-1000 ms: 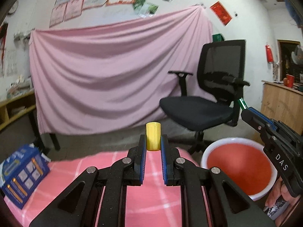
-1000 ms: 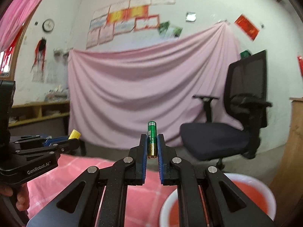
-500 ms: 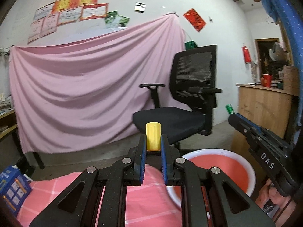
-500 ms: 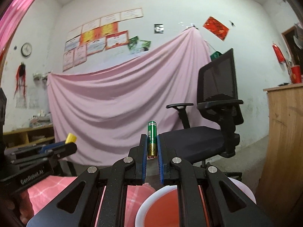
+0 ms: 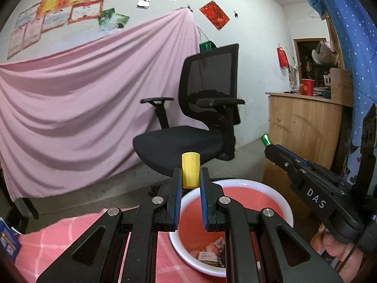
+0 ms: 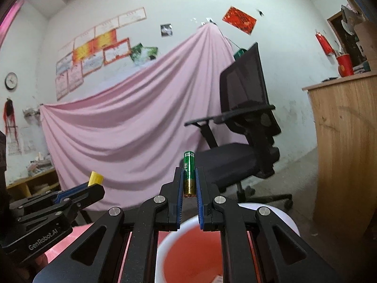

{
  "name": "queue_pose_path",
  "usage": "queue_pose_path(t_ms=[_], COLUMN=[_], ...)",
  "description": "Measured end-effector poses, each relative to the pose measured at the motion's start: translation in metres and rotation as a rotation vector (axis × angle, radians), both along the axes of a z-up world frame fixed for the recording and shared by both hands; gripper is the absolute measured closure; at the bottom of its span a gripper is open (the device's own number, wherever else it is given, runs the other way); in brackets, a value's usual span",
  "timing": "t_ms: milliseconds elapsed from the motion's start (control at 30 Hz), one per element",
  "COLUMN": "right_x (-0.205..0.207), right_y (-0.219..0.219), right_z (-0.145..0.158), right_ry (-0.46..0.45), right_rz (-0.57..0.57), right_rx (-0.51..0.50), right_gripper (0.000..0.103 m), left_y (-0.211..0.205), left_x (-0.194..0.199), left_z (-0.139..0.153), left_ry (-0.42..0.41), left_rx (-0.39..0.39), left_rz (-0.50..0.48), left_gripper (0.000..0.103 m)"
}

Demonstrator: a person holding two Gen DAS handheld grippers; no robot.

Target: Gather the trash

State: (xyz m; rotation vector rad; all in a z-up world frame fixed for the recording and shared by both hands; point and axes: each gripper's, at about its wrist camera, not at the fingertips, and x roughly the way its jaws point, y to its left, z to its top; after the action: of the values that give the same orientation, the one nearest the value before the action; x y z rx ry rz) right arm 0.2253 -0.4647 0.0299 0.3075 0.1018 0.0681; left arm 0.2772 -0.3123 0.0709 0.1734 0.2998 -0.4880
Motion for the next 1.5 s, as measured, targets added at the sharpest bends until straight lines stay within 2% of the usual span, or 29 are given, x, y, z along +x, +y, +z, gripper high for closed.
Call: queue_pose_path(t_ms=[267,533,600,667,767,1100,1167,1233,1300,1433,1500], right_x=[0.003,0.012,0.013,0.014,0.016,0.017,0.017,0.017,0.016,0.016,0.017], right_y=[-0.010,-0.011,-0.013,-0.014,-0.015,-0.010,-0.009,-0.007,-0.005,-0.003,-0.001], right_z=[-0.007,-0.013,-0.014,-0.016,-0.017,-0.016,-0.016,-0.016,-0.015,-0.014,-0.014], right_ry=[0.055,0.114,0.123,0.133,0.144,0.153,0.155,0.159,0.156,0.158,0.163], right_rz=[-0.016,-0.010,-0.012,-0.017,-0.017,-0.017,-0.021,-0.030,-0.034,-0.040,-0.044], right_rx=[0.036,0.045,0.048,0.051,0.060,0.038,0.033,0.027,0.022,0.010,0.002], right_gripper=[0.095,0.094,0.094,0.094,0.094,0.094,0.093,0.087,0.075,0.075,0.071], left_y=[-0.016,-0.023,-0.021,-0.016,-0.008,0.010,0.015,0.021,0.028,0.040,0.045], left_x=[0.009,0.028,0.033,0.035,0.036,0.036,0.036,0.034,0.032,0.029,0.029], left_z=[-0.011,-0.031,-0.035,-0.037,-0.038,-0.032,-0.030,-0.028,-0.026,-0.025,-0.024], left_ry=[0.103,0.255,0.287,0.307,0.314,0.309,0.303,0.287,0.268,0.253,0.248], left_rx=[0.018,0.023,0.015,-0.006,-0.031,-0.040,-0.042,-0.046,-0.054,-0.047,-0.049], left_rz=[-0.056,-0.043,-0.032,-0.022,-0.001,0.049,0.061,0.087,0.111,0.145,0.160], left_gripper=[0.091,0.091,0.086,0.075,0.075,0.074,0.070,0.065,0.063,0.058,0.053])
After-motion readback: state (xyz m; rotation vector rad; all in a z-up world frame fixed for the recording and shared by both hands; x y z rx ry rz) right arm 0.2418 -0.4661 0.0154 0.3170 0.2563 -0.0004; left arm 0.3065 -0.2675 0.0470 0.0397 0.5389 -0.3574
